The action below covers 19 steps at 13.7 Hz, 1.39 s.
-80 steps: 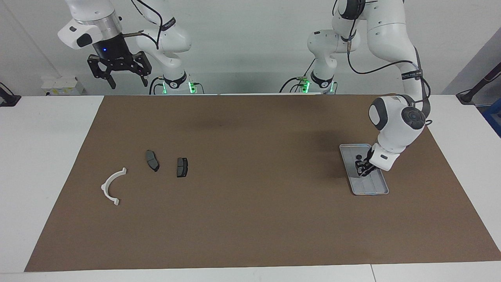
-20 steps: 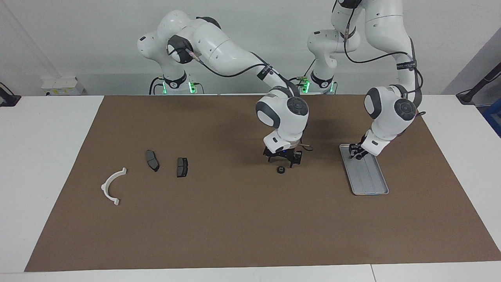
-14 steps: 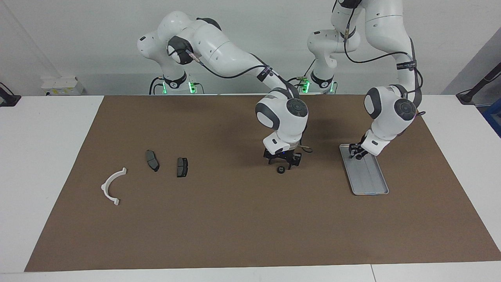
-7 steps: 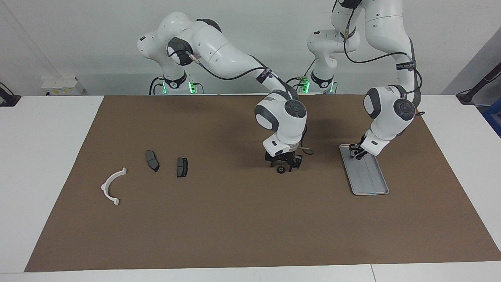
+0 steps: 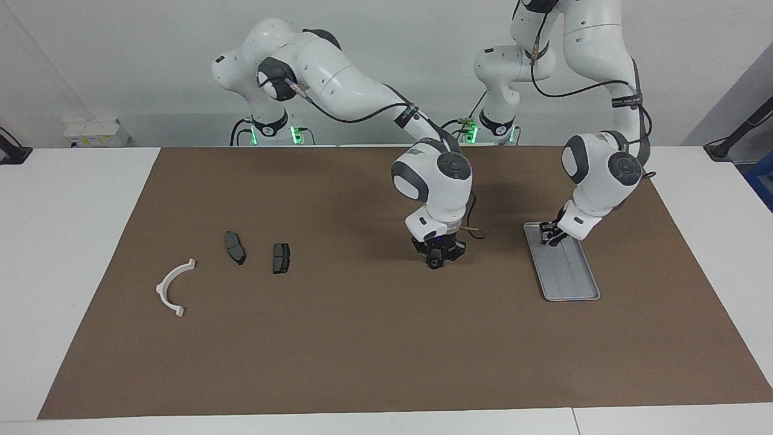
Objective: Place bearing gear from tray to pile
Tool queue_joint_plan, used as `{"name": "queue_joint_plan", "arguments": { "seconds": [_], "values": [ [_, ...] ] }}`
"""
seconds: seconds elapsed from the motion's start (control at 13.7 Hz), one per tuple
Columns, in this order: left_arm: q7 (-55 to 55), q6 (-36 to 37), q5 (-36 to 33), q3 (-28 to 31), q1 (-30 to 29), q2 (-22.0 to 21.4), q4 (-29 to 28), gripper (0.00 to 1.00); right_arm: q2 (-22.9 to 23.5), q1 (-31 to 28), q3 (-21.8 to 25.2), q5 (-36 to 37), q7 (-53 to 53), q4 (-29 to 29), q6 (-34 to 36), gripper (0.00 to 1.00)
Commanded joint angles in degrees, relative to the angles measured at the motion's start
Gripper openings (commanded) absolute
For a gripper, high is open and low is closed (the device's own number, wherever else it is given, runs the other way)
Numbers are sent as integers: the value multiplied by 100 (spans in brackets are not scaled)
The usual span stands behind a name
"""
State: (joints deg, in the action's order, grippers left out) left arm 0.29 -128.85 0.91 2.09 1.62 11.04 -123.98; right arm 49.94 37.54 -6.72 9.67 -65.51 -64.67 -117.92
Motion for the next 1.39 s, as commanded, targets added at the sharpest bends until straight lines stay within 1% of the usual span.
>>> {"name": "queue_joint_plan", "arguments": {
  "seconds": [0.0,0.15,0.22,0.29,0.37,0.44,0.59,0.66,0.8,0.95,1.02,1.17,1.24,1.32],
  "values": [
    [-37,-201,-21,-59,-109,-190,-232,40,104,-98,-23,114,-58,-37,-161,0],
    [-37,-228,-21,-59,-109,-172,-249,40,60,-98,-14,123,-6,-10,31,0],
    [-37,-237,-21,-59,-109,-163,-241,38,-27,-141,12,123,47,25,302,0],
    [-37,-237,-21,-59,-109,-163,-249,30,-185,-237,-5,114,291,68,540,0],
    [-37,-237,-21,-59,-109,-163,-249,26,-439,-369,-14,79,616,69,786,0],
    [-37,-237,-21,-59,-109,-155,-241,24,-641,-518,-31,61,941,78,1049,0],
    [-46,-211,-21,-59,-109,-137,-180,17,-1116,-974,-58,9,1966,69,1454,0],
    [-90,-80,-12,-68,-92,-111,56,17,-1318,-1255,-49,-9,2651,69,1622,0],
    [-754,463,14,-112,101,20,749,17,-1600,-1739,-49,-18,3961,60,1938,0],
    [-1624,1018,41,-103,661,205,1487,17,-1750,-2301,-49,-18,5122,-1,2106,0],
    [-2168,1116,41,-112,943,301,1734,17,-1768,-2573,-49,-9,5667,-10,2141,0],
    [-3179,1056,58,-103,1549,373,1947,17,-1777,-3014,-49,-18,6390,-132,2046,0],
    [-3497,1029,67,-103,1787,495,2087,17,-1838,-3216,-58,-27,6619,-333,1880,0],
    [-3692,1038,128,-112,2033,565,2228,17,-1961,-3383,-58,-88,6796,-683,1565,0]
  ]
}}
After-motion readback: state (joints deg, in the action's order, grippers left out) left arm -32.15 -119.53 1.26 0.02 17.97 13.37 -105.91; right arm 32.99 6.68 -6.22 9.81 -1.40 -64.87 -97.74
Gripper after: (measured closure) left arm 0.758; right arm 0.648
